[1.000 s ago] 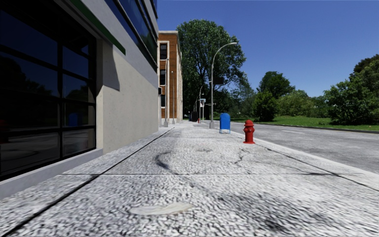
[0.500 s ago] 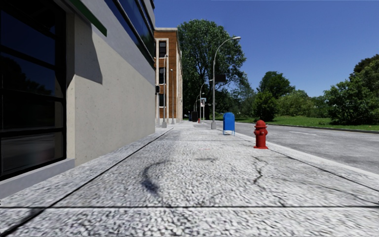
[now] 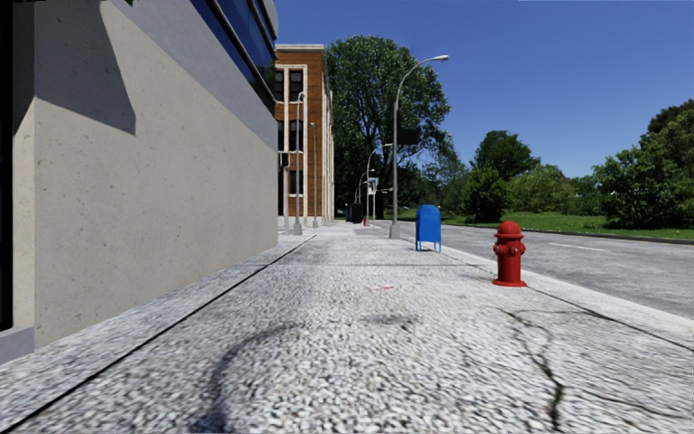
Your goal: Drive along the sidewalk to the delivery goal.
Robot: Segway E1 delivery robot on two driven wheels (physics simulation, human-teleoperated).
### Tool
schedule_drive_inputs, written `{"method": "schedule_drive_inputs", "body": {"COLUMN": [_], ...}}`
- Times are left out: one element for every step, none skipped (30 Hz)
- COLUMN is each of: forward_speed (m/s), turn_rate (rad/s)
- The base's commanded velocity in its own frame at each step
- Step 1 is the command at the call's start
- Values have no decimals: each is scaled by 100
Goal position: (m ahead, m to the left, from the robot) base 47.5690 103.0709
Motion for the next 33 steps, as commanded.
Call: {"method": "schedule_drive_inputs", "body": {"forward_speed": [200,200,200,200,200,200,200,200,200,200,200,200,200,200,200,200,200,200,200,200,200,200,200,200,200,200,200,200,200,200,200,200,200], "turn_rate": [0,0,0,0,0,0,0,0,0,0,0,0,0,0,0,0,0,0,0,0,0,0,0,0,0,0,0,0,0,0,0,0,0]}}
